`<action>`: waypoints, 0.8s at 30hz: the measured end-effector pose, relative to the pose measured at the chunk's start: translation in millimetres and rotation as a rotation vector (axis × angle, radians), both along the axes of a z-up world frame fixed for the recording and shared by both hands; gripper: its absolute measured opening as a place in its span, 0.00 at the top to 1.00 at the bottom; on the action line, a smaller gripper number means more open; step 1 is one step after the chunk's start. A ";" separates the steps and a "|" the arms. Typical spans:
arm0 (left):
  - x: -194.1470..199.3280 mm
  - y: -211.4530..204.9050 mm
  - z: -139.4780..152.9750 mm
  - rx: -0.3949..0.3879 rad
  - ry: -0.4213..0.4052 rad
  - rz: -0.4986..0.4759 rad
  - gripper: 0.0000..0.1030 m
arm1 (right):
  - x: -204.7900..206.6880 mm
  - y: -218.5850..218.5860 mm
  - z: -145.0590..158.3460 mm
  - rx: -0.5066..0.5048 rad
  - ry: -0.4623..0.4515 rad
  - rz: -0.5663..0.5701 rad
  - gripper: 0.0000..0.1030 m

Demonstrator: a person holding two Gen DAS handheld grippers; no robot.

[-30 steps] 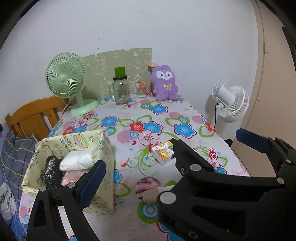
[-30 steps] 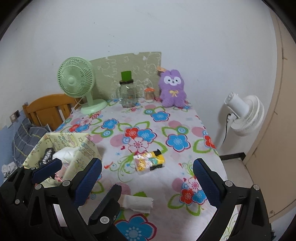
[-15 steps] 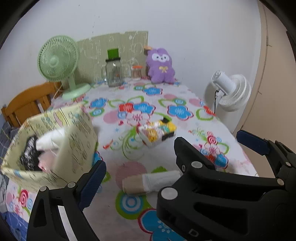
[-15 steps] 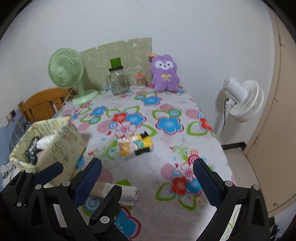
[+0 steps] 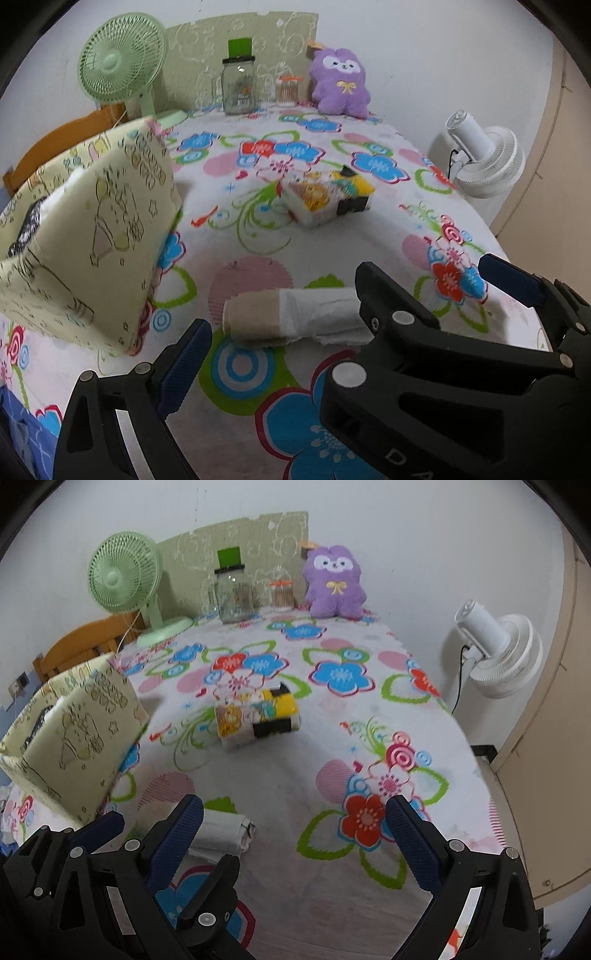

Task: Organize soft objects
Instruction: 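Withdraw both tools from the box toward the cartoon snack bag, then close the right tool on the cartoon snack bag while the left tool grasps the rolled white cloth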

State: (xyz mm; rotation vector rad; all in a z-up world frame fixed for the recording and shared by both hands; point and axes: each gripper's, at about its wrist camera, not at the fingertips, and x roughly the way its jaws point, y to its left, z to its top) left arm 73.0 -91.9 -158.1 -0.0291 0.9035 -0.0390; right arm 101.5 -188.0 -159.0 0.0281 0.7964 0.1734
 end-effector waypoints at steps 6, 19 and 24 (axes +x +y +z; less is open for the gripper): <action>3.3 -2.0 -8.2 -0.005 0.025 -0.011 0.07 | 5.2 -0.5 -10.6 -0.004 0.028 0.001 0.03; 26.5 -7.0 -10.4 0.010 -0.003 0.001 0.06 | 23.6 -11.5 -14.7 -0.004 0.045 -0.040 0.03; 34.4 -2.6 -10.0 0.010 -0.005 0.018 0.10 | 33.4 -8.3 -14.9 -0.002 0.045 -0.020 0.03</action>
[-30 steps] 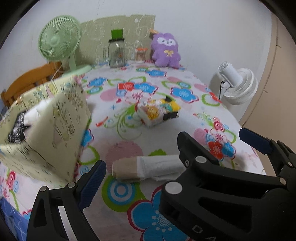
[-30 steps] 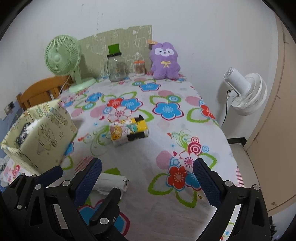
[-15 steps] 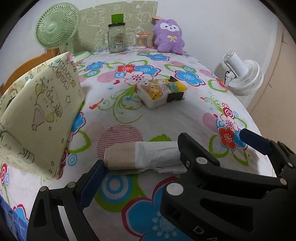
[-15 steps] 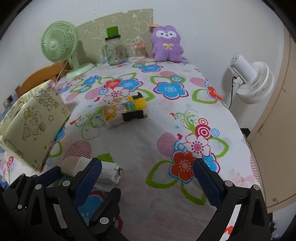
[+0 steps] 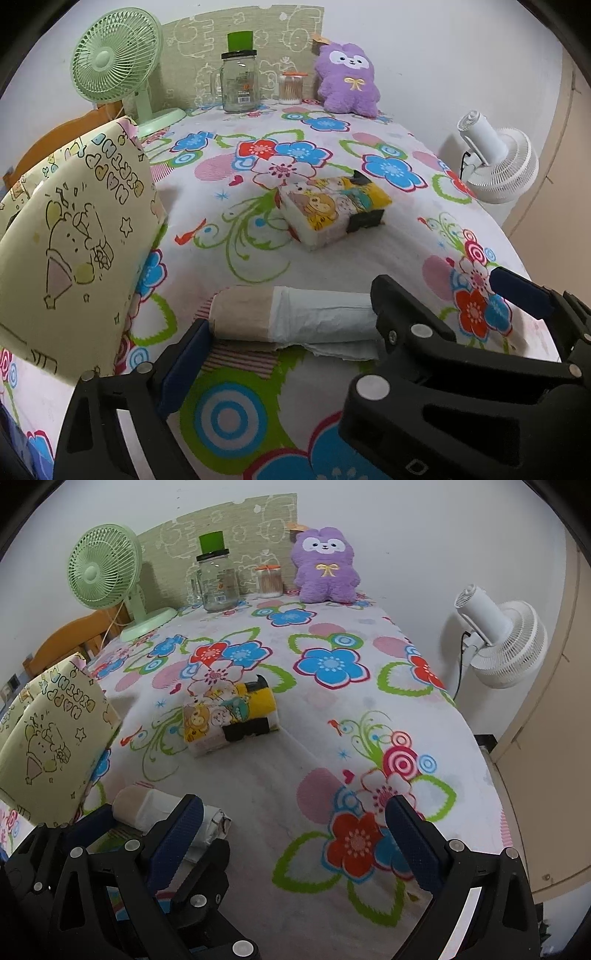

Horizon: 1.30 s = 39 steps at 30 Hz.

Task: Organize soft objects
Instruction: 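Close the right tool on the cartoon snack bag while the left tool grasps the rolled white cloth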

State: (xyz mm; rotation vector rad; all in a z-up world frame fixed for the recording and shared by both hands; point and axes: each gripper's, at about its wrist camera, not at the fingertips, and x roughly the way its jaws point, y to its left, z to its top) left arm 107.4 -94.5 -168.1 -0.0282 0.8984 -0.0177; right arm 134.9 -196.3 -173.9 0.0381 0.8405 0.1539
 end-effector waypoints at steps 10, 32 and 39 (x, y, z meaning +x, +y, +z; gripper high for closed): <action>13.2 12.0 2.1 0.013 0.001 0.023 0.23 | 17.3 14.0 4.4 0.003 -0.008 0.058 0.03; 44.0 24.9 -0.1 0.028 0.009 0.073 0.23 | 68.3 42.3 -2.3 0.017 0.019 0.178 0.11; 45.2 25.9 -0.2 0.027 0.008 0.072 0.22 | 72.4 43.6 -4.9 0.039 0.044 0.178 0.24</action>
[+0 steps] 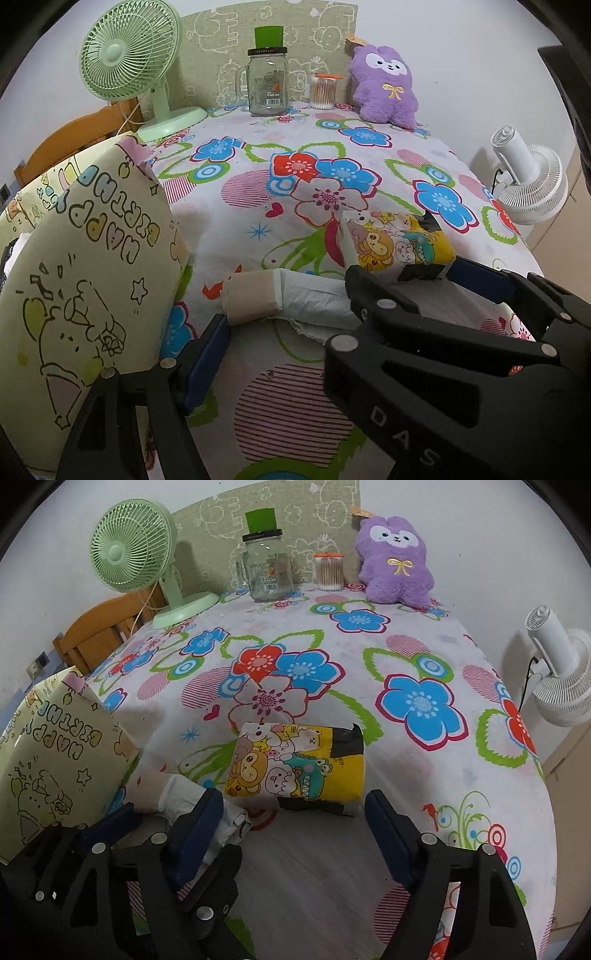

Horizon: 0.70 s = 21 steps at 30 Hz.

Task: Organize soft objects
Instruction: 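Close the right tool on the cartoon snack bag while the left tool grasps the rolled white cloth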

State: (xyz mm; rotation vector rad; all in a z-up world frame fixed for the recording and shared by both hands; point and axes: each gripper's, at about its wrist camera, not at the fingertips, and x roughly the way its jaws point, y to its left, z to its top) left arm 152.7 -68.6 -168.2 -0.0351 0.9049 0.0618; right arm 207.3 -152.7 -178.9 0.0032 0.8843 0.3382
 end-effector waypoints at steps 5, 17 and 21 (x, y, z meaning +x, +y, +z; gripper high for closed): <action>-0.6 0.2 -0.1 0.001 0.000 0.000 0.23 | -0.1 0.3 1.4 -0.009 -0.005 -0.011 0.28; -4.1 -3.4 4.0 0.006 -0.012 -0.020 0.23 | -8.2 -9.9 4.4 -0.009 0.007 -0.041 0.57; -8.1 -5.7 2.7 0.018 -0.013 -0.033 0.23 | -10.8 -10.7 0.7 -0.003 0.022 -0.038 0.57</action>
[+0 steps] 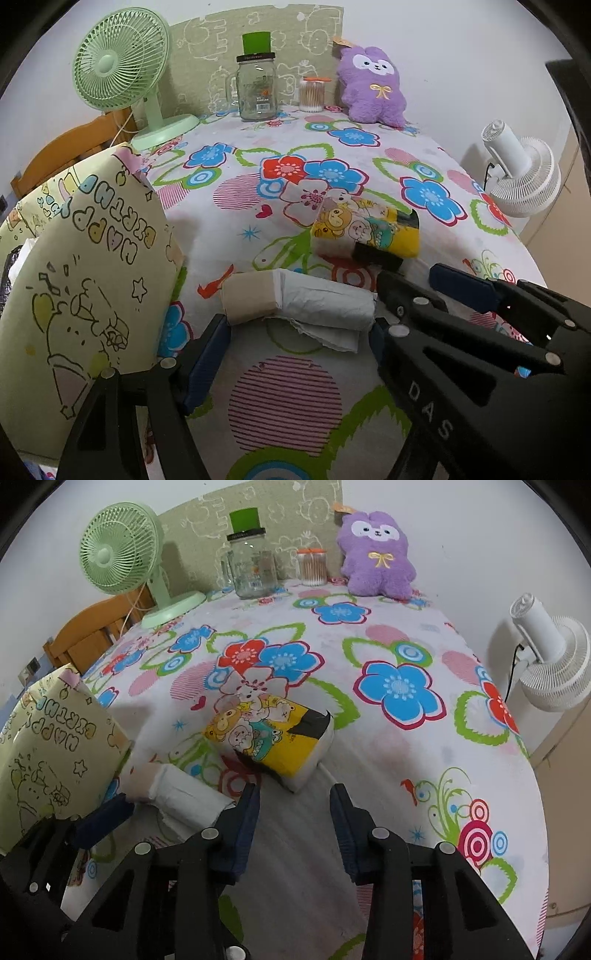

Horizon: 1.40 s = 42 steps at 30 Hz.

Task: Organize soft objects
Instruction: 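Close the right tool on the cartoon snack bag while the left tool grasps the rolled white cloth, then carry the snack bag and rolled cloth with both tools over the fabric box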

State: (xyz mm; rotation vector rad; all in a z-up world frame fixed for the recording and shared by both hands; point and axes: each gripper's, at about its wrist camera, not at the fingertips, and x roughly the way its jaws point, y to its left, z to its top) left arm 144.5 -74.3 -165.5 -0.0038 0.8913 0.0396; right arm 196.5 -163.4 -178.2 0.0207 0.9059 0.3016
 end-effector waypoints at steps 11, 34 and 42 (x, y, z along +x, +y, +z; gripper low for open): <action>11.8 3.0 3.6 -0.015 0.005 0.052 0.23 | 9.4 -2.6 5.7 -0.001 -0.015 0.026 0.35; 34.5 4.6 -4.6 0.005 0.041 0.065 0.24 | 46.6 7.3 -2.3 -0.030 -0.031 0.169 0.45; 27.6 -2.7 -0.4 0.011 0.028 0.024 0.25 | 33.2 -0.6 3.9 -0.034 -0.034 0.119 0.48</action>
